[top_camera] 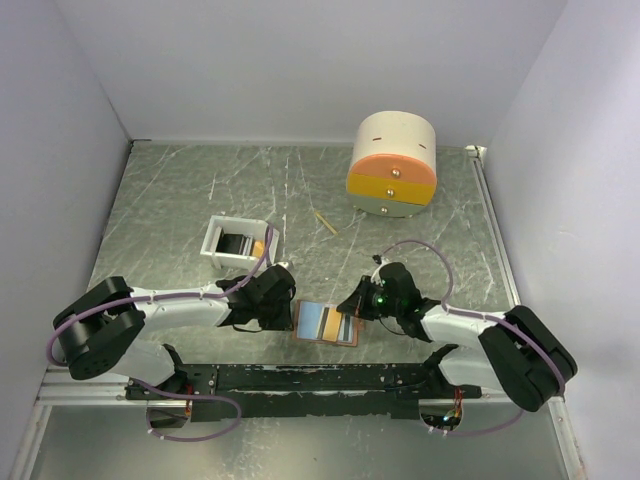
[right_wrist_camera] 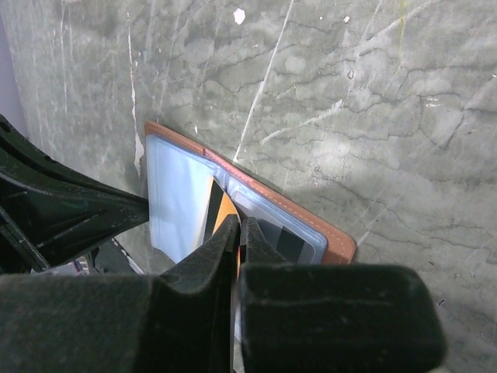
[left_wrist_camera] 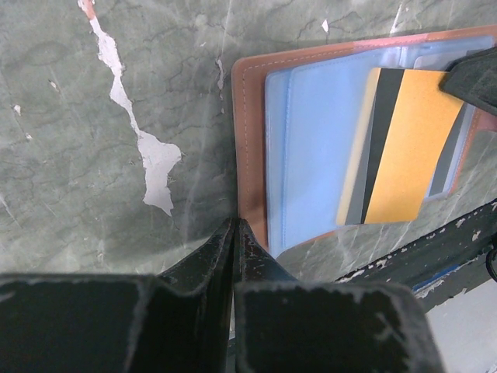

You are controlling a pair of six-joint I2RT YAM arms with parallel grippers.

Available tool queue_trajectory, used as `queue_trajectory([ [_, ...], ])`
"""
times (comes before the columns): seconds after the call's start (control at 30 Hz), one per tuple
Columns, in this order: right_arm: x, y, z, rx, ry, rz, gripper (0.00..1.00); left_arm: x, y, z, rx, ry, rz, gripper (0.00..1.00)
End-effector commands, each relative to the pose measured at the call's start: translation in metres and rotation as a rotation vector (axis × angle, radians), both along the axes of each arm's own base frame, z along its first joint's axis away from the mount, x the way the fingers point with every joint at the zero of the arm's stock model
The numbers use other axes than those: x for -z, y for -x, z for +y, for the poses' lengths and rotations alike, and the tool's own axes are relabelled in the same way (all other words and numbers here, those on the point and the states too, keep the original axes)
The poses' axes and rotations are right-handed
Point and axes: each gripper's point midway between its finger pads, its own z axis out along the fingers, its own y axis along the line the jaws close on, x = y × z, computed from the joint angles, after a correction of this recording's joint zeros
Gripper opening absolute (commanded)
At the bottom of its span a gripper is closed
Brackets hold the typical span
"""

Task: Put the credit cards into the card holder
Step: Insert the credit card into the card holder.

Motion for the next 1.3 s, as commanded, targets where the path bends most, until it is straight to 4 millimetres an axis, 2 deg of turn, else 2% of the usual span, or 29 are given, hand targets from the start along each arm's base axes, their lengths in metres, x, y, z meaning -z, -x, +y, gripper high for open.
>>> queue_trajectory([
  [0.0, 0.006, 0.004, -0.001, -0.046, 0.028, 0.002, 0.00, 0.010, 0.007, 0.000, 0.029, -0.028, 0.023, 0.12],
  [0.17, 0.005, -0.003, 0.003, -0.044, 0.036, 0.008, 0.00, 0.009, 0.008, -0.002, 0.031, -0.022, 0.023, 0.12],
  [0.23, 0.004, -0.007, 0.004, -0.033, 0.046, 0.017, 0.07, 0.008, 0.008, -0.002, 0.029, -0.020, 0.022, 0.13],
  [0.37, 0.000, -0.013, -0.002, 0.008, 0.094, 0.039, 0.27, 0.005, 0.008, -0.005, 0.027, -0.003, 0.020, 0.13],
  [0.53, -0.008, -0.009, -0.011, 0.034, 0.131, 0.046, 0.44, 0.003, 0.009, -0.006, 0.025, 0.014, 0.019, 0.14],
  [0.7, -0.019, -0.004, -0.015, 0.044, 0.133, 0.051, 0.48, 0.001, 0.008, -0.008, 0.029, 0.020, 0.013, 0.14],
  [0.9, -0.015, 0.004, -0.014, 0.052, 0.123, 0.091, 0.49, 0.002, 0.009, -0.009, 0.033, 0.029, 0.016, 0.14],
  [1.27, -0.016, 0.011, 0.006, 0.016, 0.088, 0.088, 0.47, 0.003, 0.010, -0.013, 0.041, 0.040, 0.021, 0.14],
])
